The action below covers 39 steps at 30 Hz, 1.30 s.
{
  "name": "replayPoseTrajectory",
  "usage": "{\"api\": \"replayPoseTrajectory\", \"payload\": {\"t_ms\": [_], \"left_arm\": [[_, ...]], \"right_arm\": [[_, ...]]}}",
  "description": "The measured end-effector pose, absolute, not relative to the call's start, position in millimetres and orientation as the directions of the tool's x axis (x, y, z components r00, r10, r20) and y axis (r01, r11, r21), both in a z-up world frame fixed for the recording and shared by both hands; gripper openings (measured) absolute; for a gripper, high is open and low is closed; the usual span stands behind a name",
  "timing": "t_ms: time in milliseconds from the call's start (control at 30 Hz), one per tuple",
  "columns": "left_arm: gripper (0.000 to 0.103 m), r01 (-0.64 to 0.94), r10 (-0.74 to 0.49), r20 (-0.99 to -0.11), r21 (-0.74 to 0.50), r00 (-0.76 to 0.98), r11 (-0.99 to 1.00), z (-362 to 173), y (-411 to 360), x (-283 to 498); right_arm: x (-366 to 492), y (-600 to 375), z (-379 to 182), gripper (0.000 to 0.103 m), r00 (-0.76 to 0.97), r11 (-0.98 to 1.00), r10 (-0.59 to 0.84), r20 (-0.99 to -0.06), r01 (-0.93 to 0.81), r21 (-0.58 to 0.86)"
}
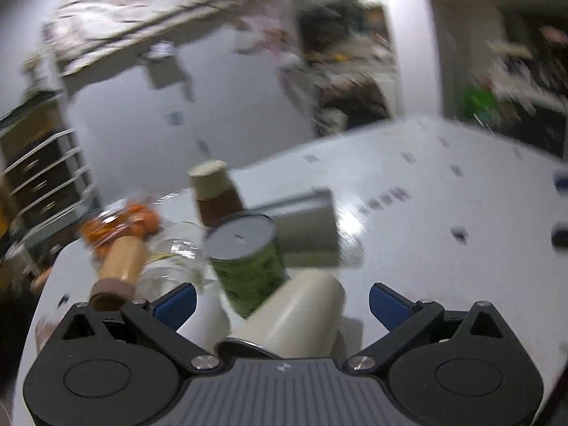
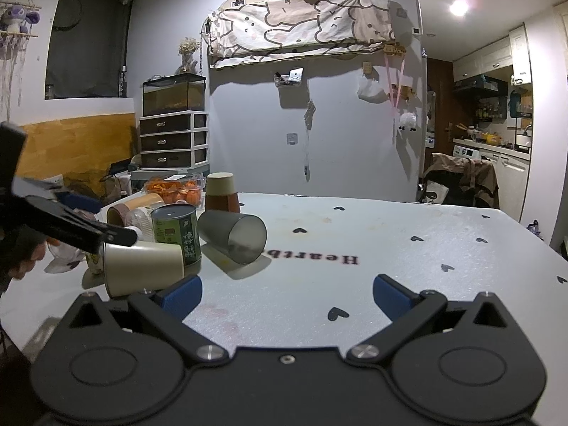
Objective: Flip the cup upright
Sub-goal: 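Grasp the beige paper cup lying on its side with the left tool and lift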
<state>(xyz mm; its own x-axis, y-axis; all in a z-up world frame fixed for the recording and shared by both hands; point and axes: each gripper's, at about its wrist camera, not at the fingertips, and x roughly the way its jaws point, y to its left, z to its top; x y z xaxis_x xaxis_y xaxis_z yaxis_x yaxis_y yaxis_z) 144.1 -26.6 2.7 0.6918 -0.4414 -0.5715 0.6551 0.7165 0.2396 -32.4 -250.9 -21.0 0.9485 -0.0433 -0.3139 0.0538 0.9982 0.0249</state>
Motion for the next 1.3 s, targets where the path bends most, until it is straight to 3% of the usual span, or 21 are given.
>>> {"api": "replayPoseTrajectory", "payload": {"t_ms": [100, 233, 500, 567, 1000, 1200, 1300], "left_arm": [[0.096, 0.675, -0.383, -0.634, 0.311, 0.672, 0.669, -4.6, -36.9, 149.8], [0.083, 0.685, -0.267, -0.712, 0.395, 0.649, 0.613, -24.5, -47.7, 153.7], [0.081, 0.683, -0.217, -0.709, 0.478, 0.671, 0.552, -30.5, -55.0, 136.8], [0.074, 0.713, -0.248, -0.715, 0.471, 0.653, 0.519, -29.2, -60.1, 125.8], [0.074, 0.829, -0.458, -0.691, 0.481, 0.559, 0.286, -33.1, -116.7, 46.5], [0.075, 0.832, -0.495, -0.676, 0.508, 0.545, 0.222, -38.3, -125.8, 26.1], [0.084, 0.837, -0.503, -0.674, 0.492, 0.541, 0.242, -40.5, -124.1, 24.5]], "right_arm": [[-34.8, -253.7, -20.8, 0.103, 0.952, 0.998, -0.042, -0.304, 0.055, 0.034], [-35.8, -258.3, -22.0, 0.103, 0.952, 0.998, -0.033, -0.303, 0.049, 0.043], [-37.8, -265.7, -22.8, 0.103, 0.954, 0.997, -0.029, -0.3, 0.049, 0.06], [-38.1, -266.2, -22.3, 0.103, 0.955, 0.997, -0.026, -0.294, 0.047, 0.066], [-40.1, -281.8, -20.3, 0.103, 0.952, 0.993, -0.065, -0.3, 0.093, 0.079], [-12.5, -291.4, -23.4, 0.103, 0.931, 0.99, -0.027, -0.365, 0.076, 0.12], [18.3, -290.0, -31.7, 0.103, 0.902, 0.99, 0.015, -0.432, 0.048, 0.135]]}}
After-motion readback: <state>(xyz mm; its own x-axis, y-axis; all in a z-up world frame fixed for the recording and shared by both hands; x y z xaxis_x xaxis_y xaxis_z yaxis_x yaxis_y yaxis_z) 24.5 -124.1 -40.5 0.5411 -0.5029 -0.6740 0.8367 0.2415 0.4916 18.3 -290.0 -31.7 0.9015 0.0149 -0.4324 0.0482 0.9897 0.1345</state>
